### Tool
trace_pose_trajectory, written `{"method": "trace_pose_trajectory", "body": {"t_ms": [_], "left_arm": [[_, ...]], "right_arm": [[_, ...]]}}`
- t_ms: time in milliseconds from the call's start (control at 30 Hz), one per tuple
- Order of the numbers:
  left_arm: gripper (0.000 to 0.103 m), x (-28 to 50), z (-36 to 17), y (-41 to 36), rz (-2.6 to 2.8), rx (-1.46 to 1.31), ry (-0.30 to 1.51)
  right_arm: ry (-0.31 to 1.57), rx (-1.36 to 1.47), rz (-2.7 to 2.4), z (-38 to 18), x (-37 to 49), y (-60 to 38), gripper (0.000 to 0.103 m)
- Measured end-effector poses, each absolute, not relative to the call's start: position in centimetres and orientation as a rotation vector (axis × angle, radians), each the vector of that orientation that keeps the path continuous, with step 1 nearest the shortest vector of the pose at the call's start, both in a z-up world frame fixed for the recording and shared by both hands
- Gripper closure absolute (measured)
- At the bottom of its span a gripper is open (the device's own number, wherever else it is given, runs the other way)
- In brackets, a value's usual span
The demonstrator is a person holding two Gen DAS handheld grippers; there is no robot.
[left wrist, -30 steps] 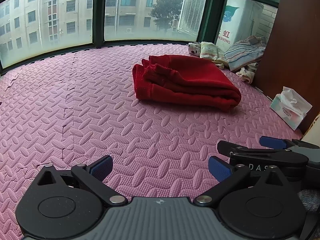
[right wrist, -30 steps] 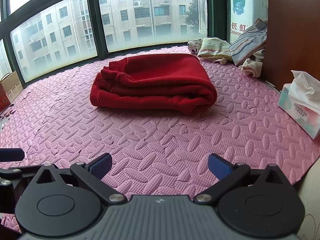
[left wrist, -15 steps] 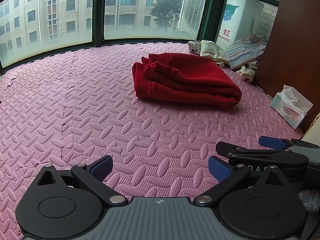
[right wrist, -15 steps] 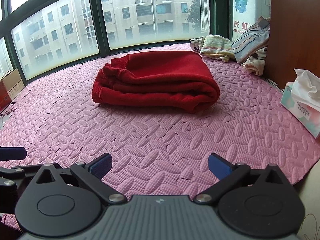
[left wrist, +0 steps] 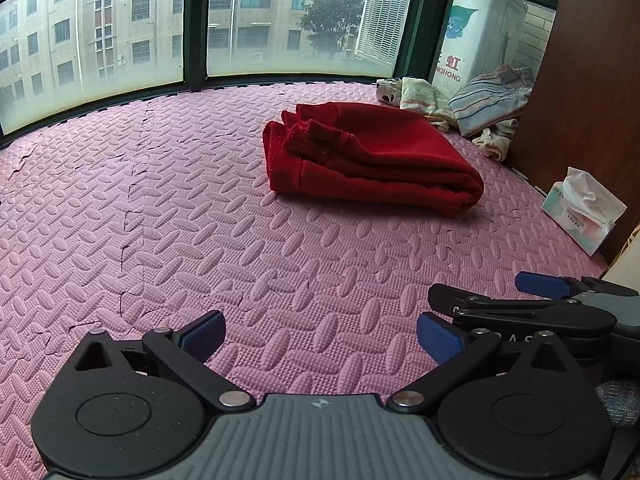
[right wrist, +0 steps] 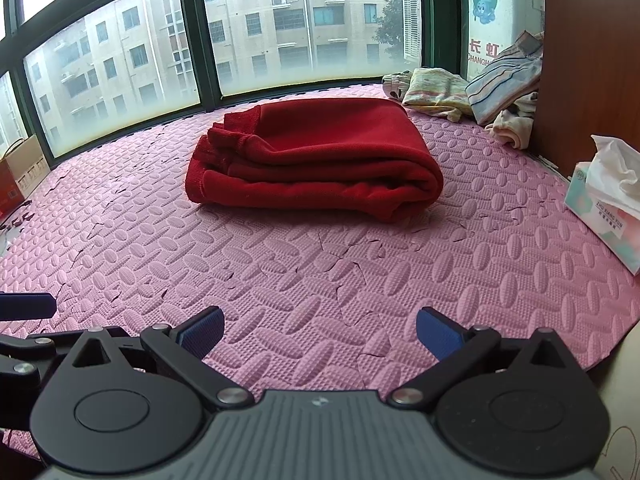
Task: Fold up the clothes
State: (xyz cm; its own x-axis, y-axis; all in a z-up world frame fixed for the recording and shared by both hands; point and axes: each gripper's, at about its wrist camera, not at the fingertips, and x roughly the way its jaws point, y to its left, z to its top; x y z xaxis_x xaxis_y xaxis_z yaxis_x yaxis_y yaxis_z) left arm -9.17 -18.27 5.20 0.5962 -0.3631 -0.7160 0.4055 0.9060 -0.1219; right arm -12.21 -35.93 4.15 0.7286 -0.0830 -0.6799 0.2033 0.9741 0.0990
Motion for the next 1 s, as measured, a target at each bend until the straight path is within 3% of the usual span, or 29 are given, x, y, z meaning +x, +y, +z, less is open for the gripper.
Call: {"method": "trace_pose_trajectory", "body": {"t_ms": [1000], "left_arm": [[0.0, -8.39, 4.5, -18.64, -0.439, 0.07, 0.843]], "right_arm": [[0.759, 0.182, -0.167, 3.44, -11.53, -36.45, 0.0]]}}
